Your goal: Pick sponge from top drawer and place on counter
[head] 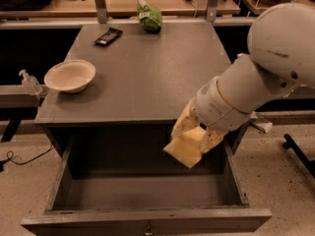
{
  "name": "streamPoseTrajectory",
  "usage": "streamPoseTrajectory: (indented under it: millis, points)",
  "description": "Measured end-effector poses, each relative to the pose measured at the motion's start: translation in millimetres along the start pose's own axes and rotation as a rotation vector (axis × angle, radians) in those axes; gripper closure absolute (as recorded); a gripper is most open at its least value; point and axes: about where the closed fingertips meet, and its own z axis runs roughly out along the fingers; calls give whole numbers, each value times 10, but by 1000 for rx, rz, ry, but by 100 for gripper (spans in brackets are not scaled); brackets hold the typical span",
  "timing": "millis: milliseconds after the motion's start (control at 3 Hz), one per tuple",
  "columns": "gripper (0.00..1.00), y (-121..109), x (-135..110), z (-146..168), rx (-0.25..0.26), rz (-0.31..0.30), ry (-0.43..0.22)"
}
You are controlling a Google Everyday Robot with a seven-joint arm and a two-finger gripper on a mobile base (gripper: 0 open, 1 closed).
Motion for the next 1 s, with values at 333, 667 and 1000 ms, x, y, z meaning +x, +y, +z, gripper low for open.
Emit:
streamPoseTrajectory:
  millis: [333, 667, 1000]
  points:
    - [100, -201, 102, -187, 3, -31, 11]
    - [100, -540, 345, -205, -26, -60, 73]
    - [100, -722, 534, -113, -61, -74, 121]
